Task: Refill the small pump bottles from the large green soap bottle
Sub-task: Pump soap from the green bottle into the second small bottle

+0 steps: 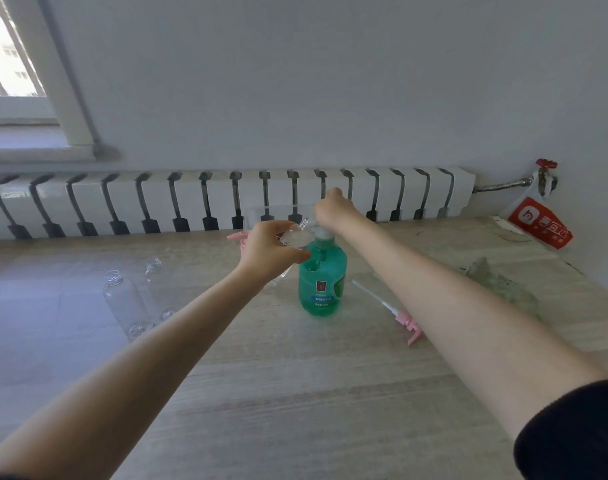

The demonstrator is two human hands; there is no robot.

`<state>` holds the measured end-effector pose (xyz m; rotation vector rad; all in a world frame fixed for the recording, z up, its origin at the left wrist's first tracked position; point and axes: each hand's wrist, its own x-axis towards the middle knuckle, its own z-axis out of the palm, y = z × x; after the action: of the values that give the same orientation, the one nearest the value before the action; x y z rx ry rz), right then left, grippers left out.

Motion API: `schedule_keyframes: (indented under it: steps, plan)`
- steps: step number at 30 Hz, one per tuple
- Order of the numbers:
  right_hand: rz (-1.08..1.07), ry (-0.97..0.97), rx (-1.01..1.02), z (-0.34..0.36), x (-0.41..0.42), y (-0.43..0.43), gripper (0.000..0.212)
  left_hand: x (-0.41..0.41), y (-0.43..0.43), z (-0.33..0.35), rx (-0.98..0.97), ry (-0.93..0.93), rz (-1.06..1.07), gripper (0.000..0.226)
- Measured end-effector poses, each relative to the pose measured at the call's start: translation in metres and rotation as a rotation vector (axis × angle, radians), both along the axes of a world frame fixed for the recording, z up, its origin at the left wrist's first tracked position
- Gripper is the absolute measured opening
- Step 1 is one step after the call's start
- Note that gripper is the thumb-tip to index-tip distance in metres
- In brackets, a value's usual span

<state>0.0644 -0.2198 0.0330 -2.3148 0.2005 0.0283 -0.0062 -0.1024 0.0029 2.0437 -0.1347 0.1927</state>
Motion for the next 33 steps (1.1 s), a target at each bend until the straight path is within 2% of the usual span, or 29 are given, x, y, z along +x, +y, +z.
schedule_keyframes:
  steps: [5,9,14,18,25,33]
  plan:
    - [0.0,0.005,-0.016,0.007,-0.003,0.0,0.046,-0.001,-0.001,0.0,-0.031,0.022,-0.012,0.042]
    - [0.007,-0.01,-0.033,0.018,-0.004,-0.001,0.056,-0.001,-0.001,0.003,-0.067,0.035,-0.012,0.039]
    - [0.052,-0.014,-0.078,0.019,-0.004,0.0,0.044,-0.002,0.0,0.005,-0.076,0.03,-0.015,0.035]
    - [0.064,0.012,-0.134,0.016,-0.002,0.002,0.047,0.0,-0.001,0.005,-0.074,0.03,-0.01,0.039]
    - [0.048,0.043,-0.071,0.006,0.004,0.003,0.056,0.002,0.0,0.0,-0.082,0.03,-0.021,0.037]
    - [0.055,-0.005,0.012,-0.005,0.007,0.003,0.046,0.004,0.001,-0.004,-0.076,0.038,-0.041,0.033]
